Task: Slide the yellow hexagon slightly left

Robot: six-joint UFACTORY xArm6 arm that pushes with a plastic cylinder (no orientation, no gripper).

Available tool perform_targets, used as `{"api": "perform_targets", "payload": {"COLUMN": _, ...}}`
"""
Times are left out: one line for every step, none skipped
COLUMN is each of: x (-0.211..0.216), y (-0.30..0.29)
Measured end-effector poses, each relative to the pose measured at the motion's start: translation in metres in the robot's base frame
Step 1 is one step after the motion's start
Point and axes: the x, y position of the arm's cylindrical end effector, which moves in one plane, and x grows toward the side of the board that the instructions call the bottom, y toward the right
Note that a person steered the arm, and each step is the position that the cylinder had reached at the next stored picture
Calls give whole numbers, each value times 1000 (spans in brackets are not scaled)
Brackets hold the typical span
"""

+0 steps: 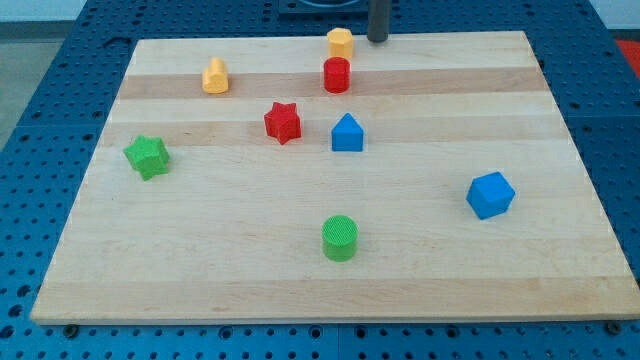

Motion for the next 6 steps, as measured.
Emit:
{"api": "perform_targets", "payload": {"x": 0, "y": 10}}
{"api": "perform_targets", "payload": {"x": 0, "y": 12}}
{"api": "perform_targets", "payload": {"x": 1, "y": 23}}
{"api": "perform_targets", "payload": {"x": 17, "y": 23}}
{"api": "perform_targets", "payload": {"x": 46, "y": 18}}
{"api": "perform_targets", "payload": {"x": 51, "y": -7}}
